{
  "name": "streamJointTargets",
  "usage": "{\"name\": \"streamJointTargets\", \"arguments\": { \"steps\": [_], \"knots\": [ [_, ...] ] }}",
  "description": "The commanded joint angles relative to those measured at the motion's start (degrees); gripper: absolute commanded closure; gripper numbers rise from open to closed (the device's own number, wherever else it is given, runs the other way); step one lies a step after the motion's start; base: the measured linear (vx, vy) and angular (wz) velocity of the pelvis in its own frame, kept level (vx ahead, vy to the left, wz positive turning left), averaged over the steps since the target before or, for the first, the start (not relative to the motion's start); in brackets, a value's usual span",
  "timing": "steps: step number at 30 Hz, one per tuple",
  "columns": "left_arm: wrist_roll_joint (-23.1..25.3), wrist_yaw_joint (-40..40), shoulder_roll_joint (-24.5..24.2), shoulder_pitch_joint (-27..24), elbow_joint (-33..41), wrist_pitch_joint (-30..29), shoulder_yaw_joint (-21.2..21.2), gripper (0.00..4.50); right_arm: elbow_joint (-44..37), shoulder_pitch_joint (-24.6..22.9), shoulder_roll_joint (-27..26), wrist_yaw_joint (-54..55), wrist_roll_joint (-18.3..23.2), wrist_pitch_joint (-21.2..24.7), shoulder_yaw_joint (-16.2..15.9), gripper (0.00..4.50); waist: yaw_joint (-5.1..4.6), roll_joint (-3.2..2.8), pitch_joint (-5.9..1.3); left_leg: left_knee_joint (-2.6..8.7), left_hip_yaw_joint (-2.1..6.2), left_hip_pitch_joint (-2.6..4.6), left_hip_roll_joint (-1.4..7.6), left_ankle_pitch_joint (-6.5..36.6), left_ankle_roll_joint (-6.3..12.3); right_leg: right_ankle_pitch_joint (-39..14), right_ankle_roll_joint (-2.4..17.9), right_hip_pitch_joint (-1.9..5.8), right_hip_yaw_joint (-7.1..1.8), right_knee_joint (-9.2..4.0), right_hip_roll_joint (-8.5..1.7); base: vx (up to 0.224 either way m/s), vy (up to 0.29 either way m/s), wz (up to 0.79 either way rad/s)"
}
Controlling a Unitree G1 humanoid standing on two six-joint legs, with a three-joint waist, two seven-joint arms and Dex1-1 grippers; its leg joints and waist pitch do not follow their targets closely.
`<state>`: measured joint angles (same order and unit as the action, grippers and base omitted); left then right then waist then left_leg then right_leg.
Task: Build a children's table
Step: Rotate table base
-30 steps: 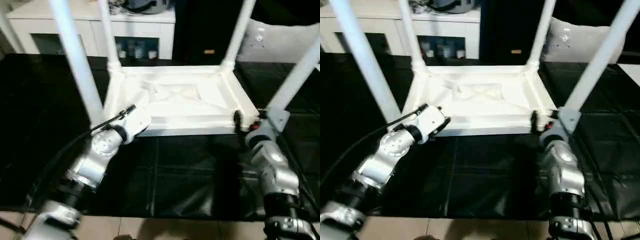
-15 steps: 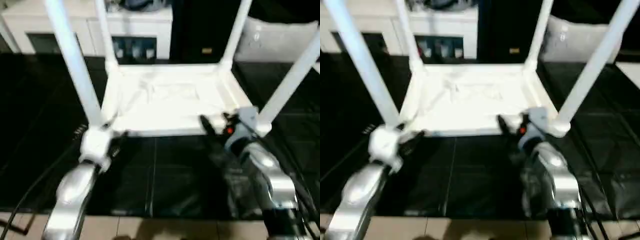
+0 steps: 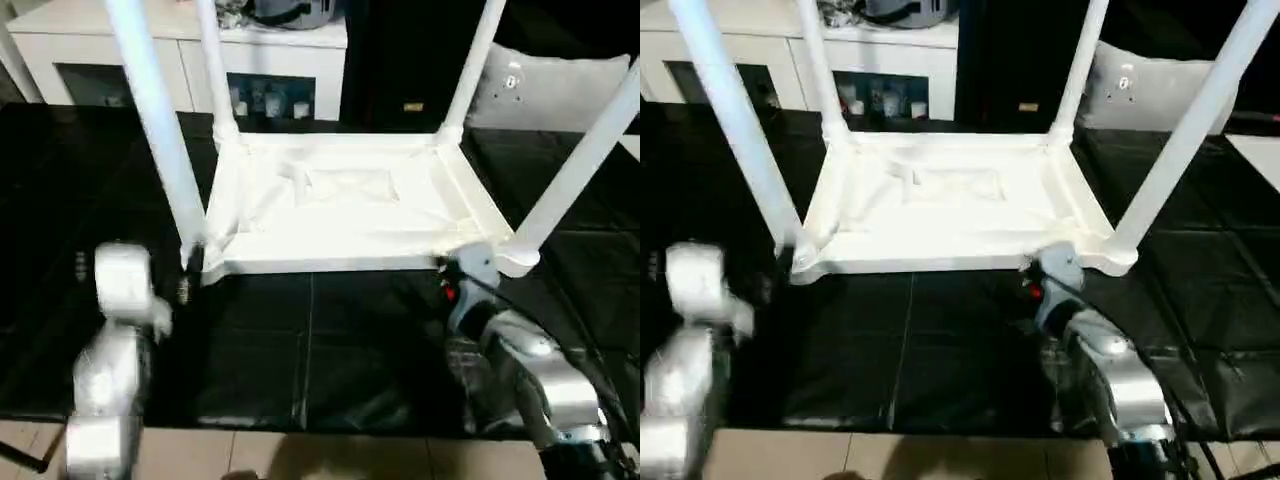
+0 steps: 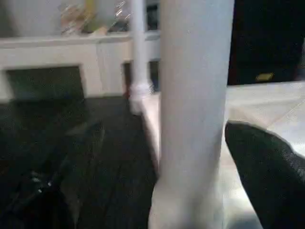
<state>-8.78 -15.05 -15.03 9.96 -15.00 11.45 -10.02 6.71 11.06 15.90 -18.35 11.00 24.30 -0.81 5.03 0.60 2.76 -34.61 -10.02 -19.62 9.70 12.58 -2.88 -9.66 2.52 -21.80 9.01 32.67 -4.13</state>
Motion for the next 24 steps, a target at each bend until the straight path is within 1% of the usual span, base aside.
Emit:
{"name": "streamJointTargets", "arguments": {
  "steps": [1,2,3,4,5,6,7,8,9,10,11,12,13,14,15,16,17,18,19,20,21,22,23,24],
  "knots": [
    [0.7,-2.1,-1.3,5.3,-7.6,-0.9,0.5,0.08,2.5,1.3,1.1,1.8,-2.4,1.4,-0.1,0.00,-0.44,-0.35,-2.93,4.93,2.26,0.69,3.92,14.4,0.23,-24.5,-1.2,1.93,-4.41,-5.54,-5.65,0.000,0.000,0.00],
    [0.6,-3.0,-1.8,7.5,-10.1,-0.4,0.5,0.08,3.1,1.6,1.1,2.6,-2.6,1.7,0.1,0.00,-0.27,-0.80,-3.14,4.89,2.33,0.52,3.94,13.2,0.02,-22.3,-0.7,2.16,-4.60,-5.14,-5.86,0.000,0.000,0.00],
    [0.4,-3.5,-2.0,8.6,-11.2,0.0,0.6,0.08,3.3,1.8,1.0,3.1,-2.6,2.1,0.3,0.00,-0.35,-0.55,-3.11,4.93,2.27,0.38,3.92,12.6,0.13,-21.4,-0.5,2.17,-4.66,-5.15,-5.85,0.000,0.000,0.00],
    [0.0,-4.6,-2.3,10.3,-13.1,-0.1,0.6,0.08,3.7,2.0,1.0,3.6,-2.5,2.9,0.7,0.00,-0.19,-0.43,-3.45,4.81,2.31,0.36,4.08,11.0,0.10,-18.6,0.8,2.45,-4.81,-4.52,-6.08,0.000,0.000,0.00],
    [-0.2,-7.2,-3.0,12.8,-15.8,0.9,1.0,0.08,4.2,2.2,1.0,2.5,-1.2,4.5,1.3,0.00,-0.19,-0.42,-3.56,4.68,2.23,-0.02,4.06,8.5,0.65,-15.1,2.3,2.70,-4.97,-3.98,-6.13,0.000,0.000,0.00],
    [-0.2,-7.2,-3.0,12.8,-15.8,0.9,1.0,0.08,4.2,2.2,1.0,2.5,-1.2,4.5,1.3,0.00,-0.09,-0.49,-3.78,4.50,2.13,0.11,4.07,7.4,0.86,-13.2,3.1,2.64,-5.05,-3.65,-6.12,0.000,0.000,0.00],
    [-1.5,-9.8,-3.2,14.7,-17.4,-0.2,1.1,0.08,5.2,2.8,1.1,2.9,-1.9,3.9,1.3,0.00,-0.14,-0.53,-3.98,4.23,2.07,-0.39,4.21,4.2,1.53,-7.4,5.8,2.87,-5.19,-2.51,-6.23,0.000,0.000,0.00],
    [-2.7,-13.8,-3.7,16.6,-19.0,-1.1,1.4,0.08,7.1,3.8,1.0,3.8,-2.5,2.8,1.8,0.00,-0.10,-0.64,-3.92,4.09,1.79,-0.26,4.04,3.7,1.87,-7.3,6.2,2.65,-5.20,-2.80,-6.26,0.000,0.000,0.00],
    [-3.6,-16.2,-4.0,17.7,-20.0,-1.7,1.6,0.08,8.3,4.5,0.9,4.5,-3.0,2.0,2.1,0.00,0.00,-0.64,-3.96,4.01,1.61,-0.01,3.90,3.5,1.84,-7.4,6.7,2.51,-5.22,-2.75,-6.29,0.000,0.000,0.00],
    [-4.9,-20.0,-4.3,19.0,-21.1,-3.0,1.8,0.08,10.0,5.6,0.7,4.3,-2.6,1.2,2.6,0.00,0.16,-0.66,-4.23,3.89,1.62,-0.20,3.86,2.4,1.78,-5.6,7.8,2.89,-5.34,-2.14,-6.40,0.000,0.000,0.00],
    [-5.7,-22.1,-4.5,19.4,-21.5,-3.5,1.8,0.08,10.8,6.1,0.7,4.2,-2.5,0.9,2.7,0.00,0.20,-0.57,-4.12,3.90,1.59,-0.26,4.00,2.2,2.07,-4.8,8.6,2.69,-5.29,-2.05,-6.31,0.000,0.000,0.00],
    [-6.5,-23.9,-4.6,19.6,-21.5,-4.1,1.8,0.08,11.3,6.5,0.8,4.0,-2.5,0.7,2.8,0.00,0.17,-0.52,-4.01,3.91,1.48,-0.33,3.99,2.8,2.04,-5.4,8.7,2.71,-5.29,-2.10,-6.35,0.000,0.000,0.00],
    [-9.5,-30.2,-5.0,19.5,-21.1,-6.4,1.9,0.08,13.7,7.9,1.0,4.0,-2.7,-0.5,3.1,0.00,0.26,-0.47,-3.86,4.00,1.34,-0.16,4.11,4.3,1.94,-7.5,8.8,2.62,-5.31,-2.42,-6.47,0.000,0.000,0.00],
    [-9.5,-30.2,-5.0,19.5,-21.1,-6.4,1.9,0.08,13.7,7.9,1.0,4.0,-2.7,-0.5,3.1,0.00,0.41,-0.68,-3.78,4.06,1.34,-0.01,4.16,5.4,1.42,-10.0,8.8,2.53,-5.27,-2.60,-6.60,0.000,0.000,0.00],
    [-11.0,-34.1,-5.4,19.0,-20.5,-7.9,2.2,0.08,15.4,8.8,1.2,3.8,-2.7,-1.2,3.3,0.00,0.36,-0.20,-3.67,4.14,1.18,0.19,4.29,6.3,1.10,-11.5,8.6,2.41,-5.32,-2.85,-6.54,0.000,0.000,0.00],
    [-13.2,-39.1,-6.4,17.8,-18.5,-12.0,3.3,0.08,17.7,9.9,1.5,3.4,-2.7,-1.9,3.6,0.00,0.44,-0.42,-3.67,4.16,1.26,0.17,4.27,6.4,0.96,-12.1,8.6,2.44,-5.26,-2.75,-6.52,0.000,0.000,0.00],
    [-14.5,-42.4,-7.1,17.0,-17.1,-15.0,4.1,0.08,19.2,10.6,1.7,3.1,-2.7,-2.4,3.7,0.00,0.38,0.07,-3.68,4.26,1.27,0.05,4.45,6.2,0.73,-12.6,8.5,2.57,-5.33,-2.53,-6.67,0.000,0.000,0.00],
    [-15.4,-45.3,-7.8,16.1,-15.6,-17.0,5.2,0.08,20.8,11.3,2.0,3.0,-2.8,-2.9,3.9,0.00,0.40,0.19,-3.72,4.31,1.27,-0.02,4.52,5.8,0.73,-12.7,8.7,2.70,-5.37,-2.36,-6.74,0.000,0.000,0.00],
    [-16.2,-47.5,-8.5,15.3,-14.2,-18.9,6.2,0.08,22.1,11.9,2.3,2.7,-3.1,-3.4,3.7,0.00,0.41,-0.18,-3.62,4.27,1.16,0.12,4.60,5.6,0.54,-13.1,9.0,2.42,-5.44,-2.29,-6.74,0.000,0.000,0.00],
    [-16.9,-49.7,-9.1,14.4,-12.2,-20.6,7.4,0.08,23.4,12.6,2.5,2.2,-3.3,-4.1,3.5,0.00,0.24,0.22,-3.48,4.30,0.99,0.19,4.57,5.6,0.78,-13.4,8.8,2.27,-5.47,-2.62,-6.39,0.000,0.000,0.00],
    [-17.9,-51.8,-9.9,13.1,-9.3,-22.6,9.0,0.08,24.7,13.3,2.8,1.6,-3.5,-4.7,3.4,0.00,0.30,0.14,-3.49,4.27,1.02,0.19,4.60,5.8,0.66,-13.4,9.1,2.35,-5.52,-2.32,-6.59,0.000,0.000,0.00],
    [-17.9,-51.8,-9.9,13.1,-9.3,-22.6,9.0,0.08,24.7,13.3,2.8,1.6,-3.5,-4.7,3.4,0.00,0.30,0.27,-3.53,4.22,1.00,-0.18,4.52,5.4,0.92,-13.8,9.0,2.58,-5.59,-2.29,-6.71,0.000,0.000,0.00],
    [-18.5,-53.3,-10.3,12.3,-7.6,-23.9,10.0,0.08,25.6,13.7,2.9,1.2,-3.6,-5.2,3.3,0.00,0.21,0.21,-3.44,4.16,0.89,-0.03,4.47,5.6,0.93,-14.5,8.9,2.42,-5.62,-2.47,-6.66,0.000,0.000,0.00],
    [-21.1,-54.2,-10.4,11.1,-3.0,-27.1,11.5,0.08,26.6,14.3,3.0,-0.1,-3.6,-5.9,3.0,0.00,0.06,0.88,-3.31,4.21,0.86,-0.25,4.35,5.7,1.35,-15.4,8.6,2.52,-5.57,-2.72,-6.52,0.000,0.000,0.00]
  ]
}}
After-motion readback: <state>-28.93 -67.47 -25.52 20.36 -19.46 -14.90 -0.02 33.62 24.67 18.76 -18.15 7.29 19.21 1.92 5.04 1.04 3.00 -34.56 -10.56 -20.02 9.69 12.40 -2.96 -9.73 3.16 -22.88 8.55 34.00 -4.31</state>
